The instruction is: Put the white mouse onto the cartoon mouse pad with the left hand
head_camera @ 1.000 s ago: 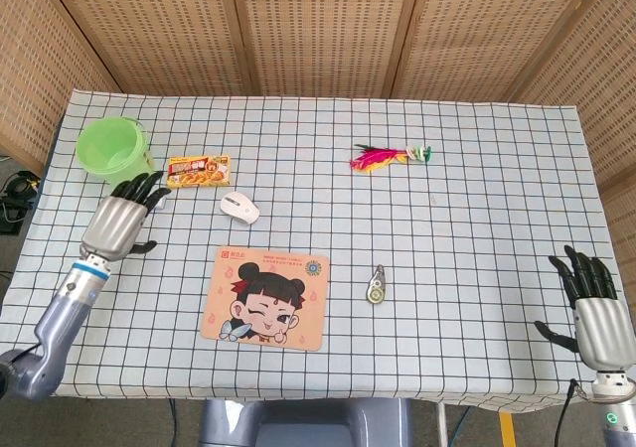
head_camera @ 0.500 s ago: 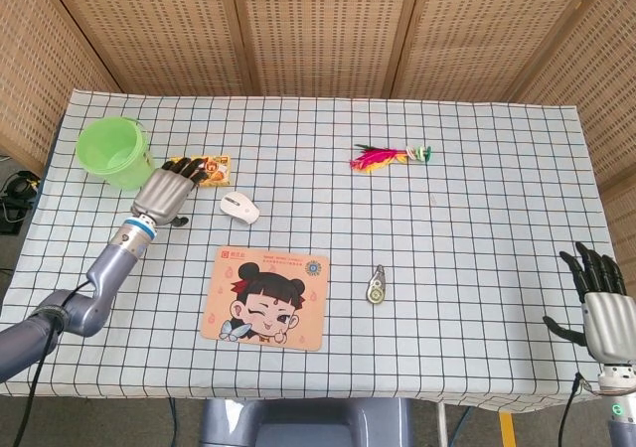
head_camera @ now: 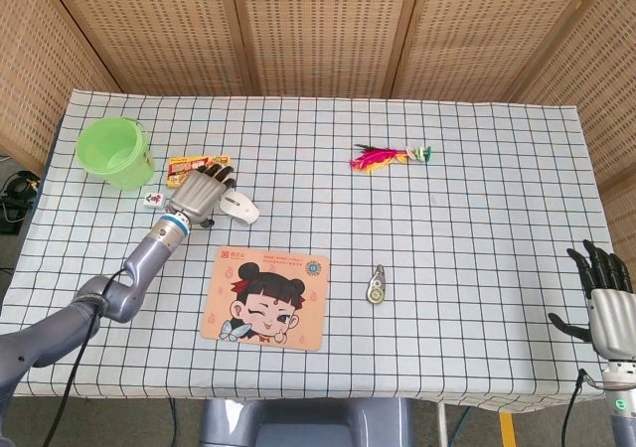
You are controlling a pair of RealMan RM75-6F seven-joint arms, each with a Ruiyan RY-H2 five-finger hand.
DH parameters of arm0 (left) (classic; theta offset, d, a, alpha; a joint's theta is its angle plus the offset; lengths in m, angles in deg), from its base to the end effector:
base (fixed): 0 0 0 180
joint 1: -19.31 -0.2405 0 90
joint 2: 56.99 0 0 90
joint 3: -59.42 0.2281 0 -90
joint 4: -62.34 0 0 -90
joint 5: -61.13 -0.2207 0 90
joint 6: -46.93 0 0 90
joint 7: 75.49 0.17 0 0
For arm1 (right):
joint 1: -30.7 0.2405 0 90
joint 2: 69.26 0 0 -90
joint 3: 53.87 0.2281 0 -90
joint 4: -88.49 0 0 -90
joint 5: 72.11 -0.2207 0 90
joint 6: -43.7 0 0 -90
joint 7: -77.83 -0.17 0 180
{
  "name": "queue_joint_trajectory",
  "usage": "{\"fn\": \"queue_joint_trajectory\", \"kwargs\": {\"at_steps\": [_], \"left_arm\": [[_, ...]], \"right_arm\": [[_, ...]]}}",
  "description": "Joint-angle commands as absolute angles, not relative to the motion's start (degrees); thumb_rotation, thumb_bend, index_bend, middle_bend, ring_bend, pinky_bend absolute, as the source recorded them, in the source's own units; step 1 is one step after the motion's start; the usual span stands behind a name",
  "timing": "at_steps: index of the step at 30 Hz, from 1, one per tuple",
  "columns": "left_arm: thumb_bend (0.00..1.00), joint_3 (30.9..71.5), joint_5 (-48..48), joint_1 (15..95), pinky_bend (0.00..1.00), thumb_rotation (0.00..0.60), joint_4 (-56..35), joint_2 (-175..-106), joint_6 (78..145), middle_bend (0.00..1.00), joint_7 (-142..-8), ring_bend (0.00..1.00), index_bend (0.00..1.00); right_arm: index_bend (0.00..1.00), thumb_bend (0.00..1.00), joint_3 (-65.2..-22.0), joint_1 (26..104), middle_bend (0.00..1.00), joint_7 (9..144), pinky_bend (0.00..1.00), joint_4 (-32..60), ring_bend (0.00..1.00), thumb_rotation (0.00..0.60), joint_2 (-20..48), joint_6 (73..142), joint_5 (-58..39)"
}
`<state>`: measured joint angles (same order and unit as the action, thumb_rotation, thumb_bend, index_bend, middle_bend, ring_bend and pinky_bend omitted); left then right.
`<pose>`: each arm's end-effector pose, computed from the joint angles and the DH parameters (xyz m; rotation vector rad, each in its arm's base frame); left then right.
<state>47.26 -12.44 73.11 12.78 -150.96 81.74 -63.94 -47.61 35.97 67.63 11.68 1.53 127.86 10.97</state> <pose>-0.1579 0.4613 -0.0234 -1.9786 -0.6295 -0.5950 -0.3346 -0.2233 0.1441 1.2772 -0.9031 0.9385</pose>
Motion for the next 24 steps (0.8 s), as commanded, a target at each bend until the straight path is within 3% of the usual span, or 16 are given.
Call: {"fn": "queue_joint_trajectory", "kwargs": {"at_steps": [1, 24], "left_arm": [[0.17, 47.6, -12.6, 74.0, 0.21, 0.6, 13.8, -151.8, 80.9, 0.08, -64.1, 0.1, 0.25], [0.18, 49.3, -12.2, 81.0, 0.21, 0.6, 28.4, -161.5, 74.1, 0.09, -67.9, 0.1, 0.26]], "right_arm": [[0.14, 0.08, -47.6, 36.0, 0.0, 67.4, 0.0, 11.7, 0.0, 0.6, 1.5, 127.8, 11.0], [0.14, 0.08, -46.9, 35.8, 0.0, 66.3, 0.0, 12.3, 0.0, 0.6, 1.3, 127.7, 10.0]]}}
